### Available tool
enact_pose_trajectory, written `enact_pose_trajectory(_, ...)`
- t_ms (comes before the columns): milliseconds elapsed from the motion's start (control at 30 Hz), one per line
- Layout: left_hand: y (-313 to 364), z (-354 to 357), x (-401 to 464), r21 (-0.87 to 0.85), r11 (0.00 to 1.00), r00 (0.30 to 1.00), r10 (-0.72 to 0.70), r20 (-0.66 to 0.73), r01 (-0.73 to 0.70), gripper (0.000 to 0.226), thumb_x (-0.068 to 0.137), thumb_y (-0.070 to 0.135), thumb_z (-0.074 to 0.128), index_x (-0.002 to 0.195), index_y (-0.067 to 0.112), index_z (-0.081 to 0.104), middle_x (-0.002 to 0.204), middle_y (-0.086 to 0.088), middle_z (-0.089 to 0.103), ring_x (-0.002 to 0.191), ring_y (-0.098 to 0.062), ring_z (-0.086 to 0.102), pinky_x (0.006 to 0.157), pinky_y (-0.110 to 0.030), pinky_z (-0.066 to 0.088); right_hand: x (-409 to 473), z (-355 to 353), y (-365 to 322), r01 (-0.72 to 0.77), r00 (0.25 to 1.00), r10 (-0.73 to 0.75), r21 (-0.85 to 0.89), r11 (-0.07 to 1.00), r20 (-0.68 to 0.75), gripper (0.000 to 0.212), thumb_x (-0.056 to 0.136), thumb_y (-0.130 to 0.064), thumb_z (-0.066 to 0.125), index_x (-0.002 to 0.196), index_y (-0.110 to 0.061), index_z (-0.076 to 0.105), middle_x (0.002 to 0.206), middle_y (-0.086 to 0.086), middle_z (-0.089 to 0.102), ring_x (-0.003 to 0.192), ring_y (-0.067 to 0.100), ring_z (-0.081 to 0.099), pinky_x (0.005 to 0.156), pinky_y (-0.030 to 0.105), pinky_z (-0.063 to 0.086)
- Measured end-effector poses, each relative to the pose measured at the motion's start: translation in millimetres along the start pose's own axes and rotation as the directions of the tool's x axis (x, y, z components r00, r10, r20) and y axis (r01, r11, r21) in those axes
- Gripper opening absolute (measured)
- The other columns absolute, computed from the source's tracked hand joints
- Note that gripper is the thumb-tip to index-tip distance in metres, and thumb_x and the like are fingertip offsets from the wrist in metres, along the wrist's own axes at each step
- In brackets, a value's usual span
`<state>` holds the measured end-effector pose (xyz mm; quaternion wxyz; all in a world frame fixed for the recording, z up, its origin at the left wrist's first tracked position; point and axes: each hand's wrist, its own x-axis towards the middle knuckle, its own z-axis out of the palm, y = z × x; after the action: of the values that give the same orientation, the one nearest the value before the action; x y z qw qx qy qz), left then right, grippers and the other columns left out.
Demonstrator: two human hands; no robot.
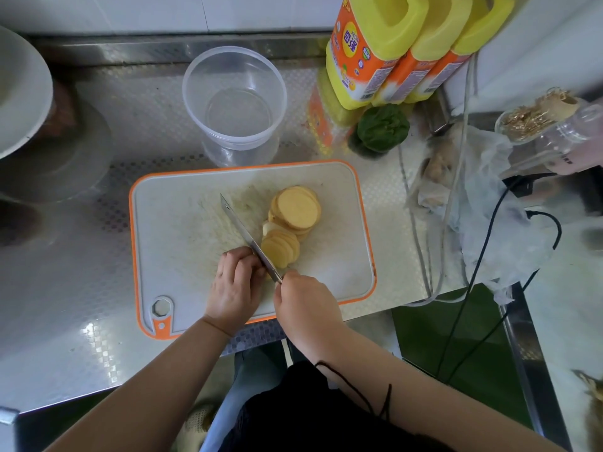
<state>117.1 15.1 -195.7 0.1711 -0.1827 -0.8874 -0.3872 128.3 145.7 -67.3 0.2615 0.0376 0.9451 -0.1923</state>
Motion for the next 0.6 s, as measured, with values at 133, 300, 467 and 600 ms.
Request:
enact_pose_trajectory(133, 1, 0, 0, -0.008, 1.000, 1.000, -0.010, -0.001, 0.010, 0.008, 0.095, 0.008, 0.047, 0.102, 0.006, 0.050, 0.109, -0.011, 0.048, 0.091, -0.030, 0.050, 0.083, -0.033, 0.043, 5, 4, -2, -0.012, 1.000, 0.012, -0.011, 1.000, 0.007, 0.024, 0.102, -0.024, 0.038, 0.101, -0.007, 0.054, 0.093, 0.009, 0.065, 0.086, 0.027, 0.063, 0.063, 0.029, 0.035)
enact_pose_trajectory(300, 1, 0, 0, -0.008, 1.000, 1.000, -0.006, -0.009, 0.006, 0.008, 0.097, 0.010, 0.046, 0.102, 0.006, 0.050, 0.108, -0.011, 0.048, 0.090, -0.029, 0.050, 0.082, -0.032, 0.042, 11, 8, -5, -0.039, 0.998, 0.040, -0.015, 0.999, 0.045, 0.021, 0.101, -0.021, 0.039, 0.103, -0.005, 0.053, 0.097, 0.012, 0.065, 0.091, 0.031, 0.063, 0.064, 0.030, 0.035)
enact_pose_trajectory(467, -1, 2, -1, -0.001, 1.000, 1.000, -0.020, -0.008, 0.020, 0.008, 0.094, 0.007, 0.049, 0.101, 0.008, 0.050, 0.109, -0.010, 0.049, 0.089, -0.028, 0.050, 0.082, -0.032, 0.041, 23, 15, -6, -0.084, 0.988, 0.083, -0.001, 0.996, 0.132, 0.021, 0.099, -0.018, 0.043, 0.108, -0.002, 0.053, 0.103, 0.015, 0.064, 0.096, 0.034, 0.060, 0.068, 0.034, 0.040)
enact_pose_trajectory(600, -2, 2, -1, 0.020, 1.000, 1.000, -0.015, -0.004, 0.016, 0.009, 0.094, 0.004, 0.049, 0.101, 0.008, 0.051, 0.108, -0.011, 0.050, 0.088, -0.028, 0.050, 0.081, -0.033, 0.042, 24, 18, -4, -0.093, 0.986, 0.091, 0.002, 0.996, 0.141, 0.021, 0.099, -0.018, 0.043, 0.108, -0.002, 0.052, 0.102, 0.015, 0.064, 0.094, 0.033, 0.060, 0.068, 0.034, 0.040)
